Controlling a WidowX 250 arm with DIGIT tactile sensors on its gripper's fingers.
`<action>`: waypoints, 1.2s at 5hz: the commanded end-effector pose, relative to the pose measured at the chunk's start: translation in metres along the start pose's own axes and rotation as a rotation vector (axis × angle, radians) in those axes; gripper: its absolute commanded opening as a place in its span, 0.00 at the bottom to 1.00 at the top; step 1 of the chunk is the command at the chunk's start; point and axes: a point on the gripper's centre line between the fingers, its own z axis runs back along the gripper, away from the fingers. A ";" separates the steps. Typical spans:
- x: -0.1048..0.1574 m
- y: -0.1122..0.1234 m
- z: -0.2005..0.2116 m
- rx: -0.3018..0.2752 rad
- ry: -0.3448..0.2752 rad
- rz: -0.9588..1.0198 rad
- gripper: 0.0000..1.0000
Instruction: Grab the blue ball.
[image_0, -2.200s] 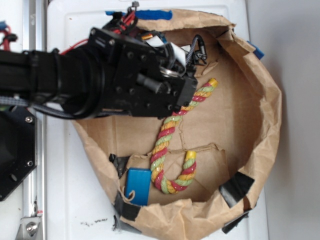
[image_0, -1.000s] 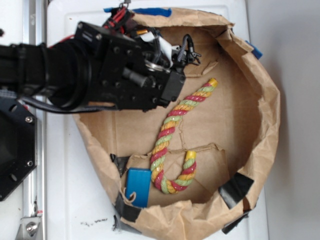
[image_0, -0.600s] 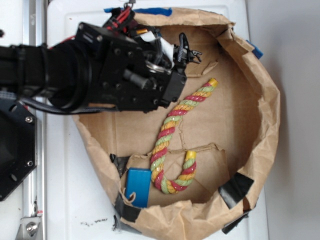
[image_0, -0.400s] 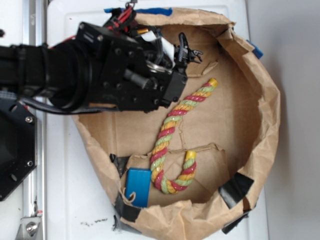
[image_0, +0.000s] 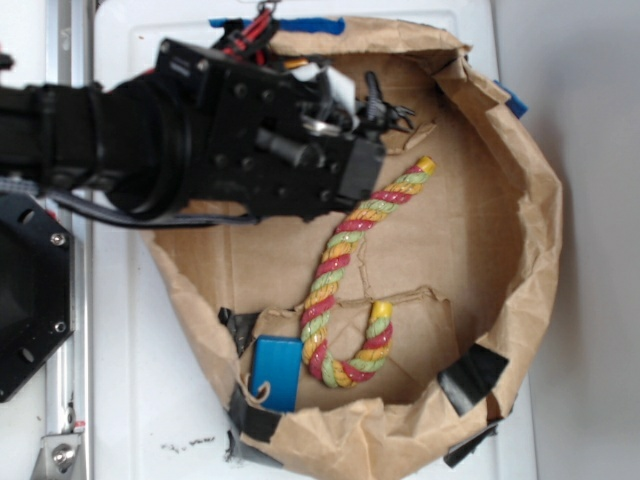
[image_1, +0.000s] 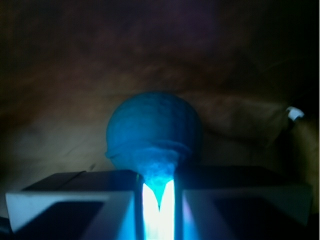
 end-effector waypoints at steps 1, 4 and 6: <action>-0.014 -0.043 0.042 -0.044 0.416 -0.309 0.00; -0.048 -0.007 0.131 -0.098 0.594 -0.632 0.00; -0.042 0.016 0.157 -0.144 0.413 -0.631 0.00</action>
